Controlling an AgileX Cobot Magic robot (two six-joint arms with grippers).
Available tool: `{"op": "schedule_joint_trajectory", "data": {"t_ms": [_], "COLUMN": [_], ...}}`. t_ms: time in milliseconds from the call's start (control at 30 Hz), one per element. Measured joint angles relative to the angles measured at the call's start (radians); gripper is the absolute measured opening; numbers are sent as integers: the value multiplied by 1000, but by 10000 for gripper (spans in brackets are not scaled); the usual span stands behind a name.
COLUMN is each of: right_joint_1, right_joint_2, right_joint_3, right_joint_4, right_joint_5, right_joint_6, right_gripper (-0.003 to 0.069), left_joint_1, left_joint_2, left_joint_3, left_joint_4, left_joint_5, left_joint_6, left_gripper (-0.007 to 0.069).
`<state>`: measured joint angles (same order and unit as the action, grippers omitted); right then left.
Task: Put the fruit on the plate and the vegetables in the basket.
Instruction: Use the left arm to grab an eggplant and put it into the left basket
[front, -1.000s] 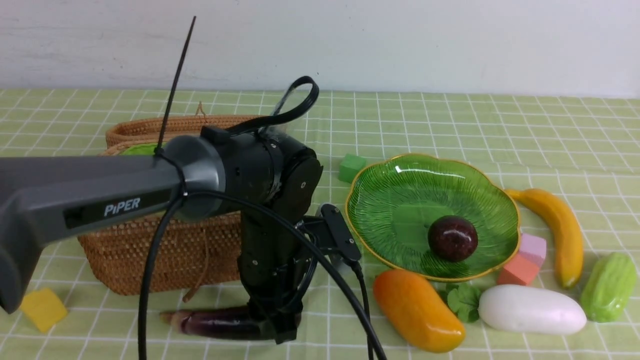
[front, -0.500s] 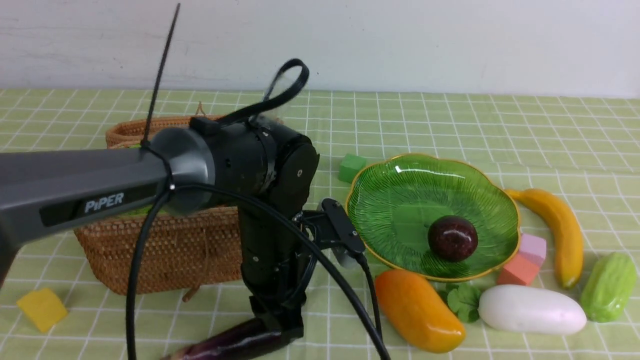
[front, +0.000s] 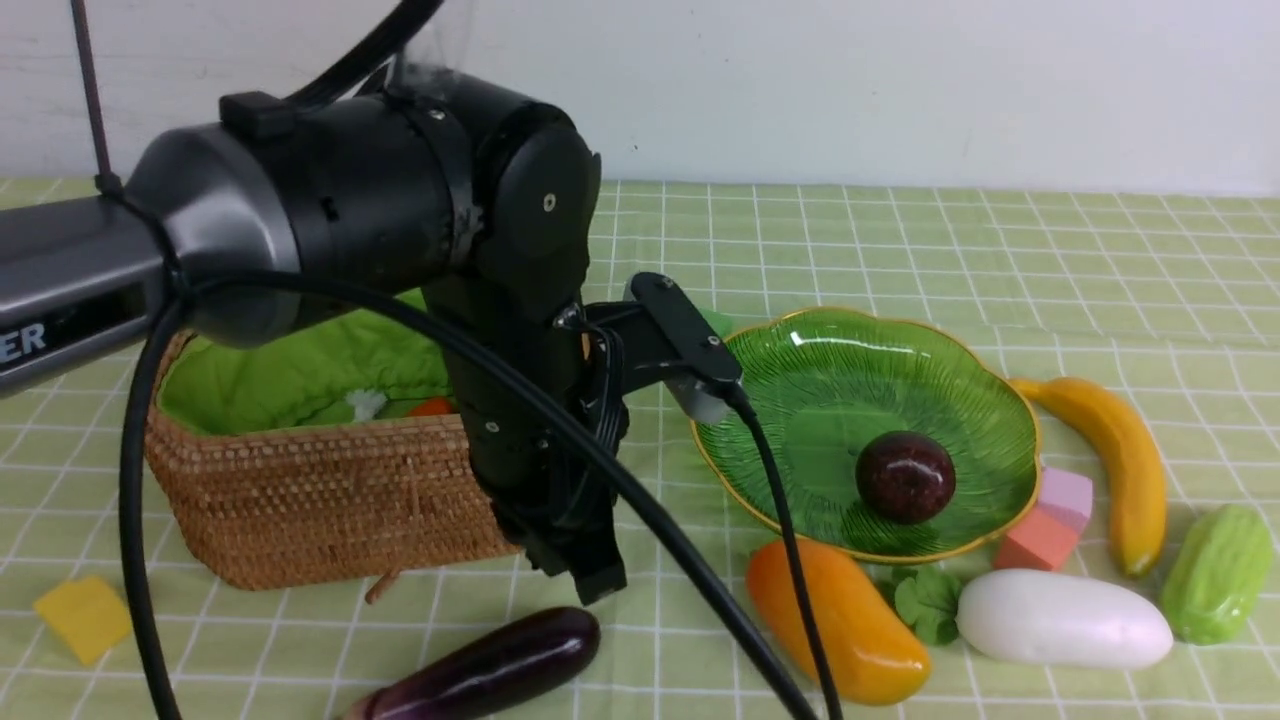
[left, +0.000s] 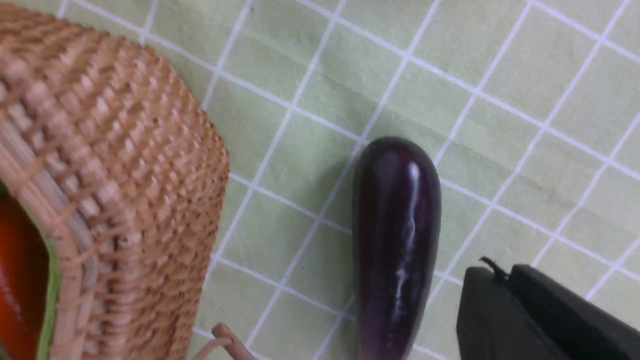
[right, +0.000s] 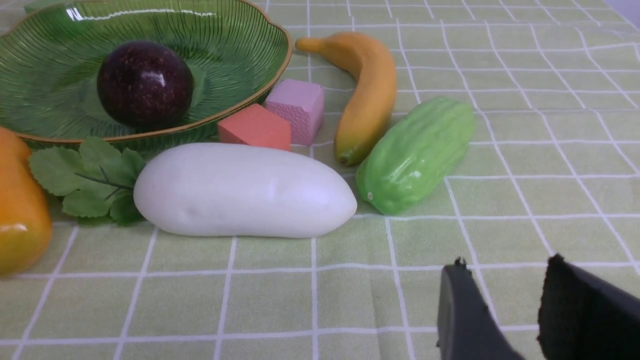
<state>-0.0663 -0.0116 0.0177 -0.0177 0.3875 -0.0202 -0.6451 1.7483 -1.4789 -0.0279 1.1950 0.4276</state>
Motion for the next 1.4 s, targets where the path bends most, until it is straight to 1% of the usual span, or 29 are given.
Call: {"op": "schedule_joint_trajectory", "data": {"t_ms": [100,200,233,267,300,333,400,533,667,733,833,1000,1167,1267,1367,1400], "right_joint_1": [0,0,0,0,0,0,0,0,0,0,0,0,0,0,0,0], "right_joint_2": [0,0,0,0,0,0,0,0,0,0,0,0,0,0,0,0], "right_joint_3": [0,0,0,0,0,0,0,0,0,0,0,0,0,0,0,0], "right_joint_4": [-6,-11,-11,-11,-11,-11,-11,-11,-11,-11,-11,-11,-11,-11,-11,-11], "right_joint_5": [0,0,0,0,0,0,0,0,0,0,0,0,0,0,0,0], "right_joint_6": [0,0,0,0,0,0,0,0,0,0,0,0,0,0,0,0], "right_gripper": [241,241,241,241,241,241,241,241,241,241,241,241,241,241,241,241], "left_joint_1": [0,1,1,1,2,6,14,55,78,81,81,81,81,81,90,92], "left_joint_2": [0,0,0,0,0,1,6,43,90,109,108,99,41,2,-25,-27], "left_joint_3": [6,51,67,104,140,177,233,325,343,343,343,291,104,-28,-157,-157], "left_joint_4": [28,40,45,58,65,74,80,87,62,36,-7,-27,-28,-9,60,65], "left_joint_5": [4,-26,-41,-66,-94,-127,-177,-311,-346,-342,-303,-181,-24,7,-20,-20], "left_joint_6": [-36,-49,-47,-38,-32,-29,-27,-31,-32,-23,22,63,66,66,67,67], "left_gripper": [229,437,480,560,607,636,658,652,582,501,344,353,353,353,353,353]}}
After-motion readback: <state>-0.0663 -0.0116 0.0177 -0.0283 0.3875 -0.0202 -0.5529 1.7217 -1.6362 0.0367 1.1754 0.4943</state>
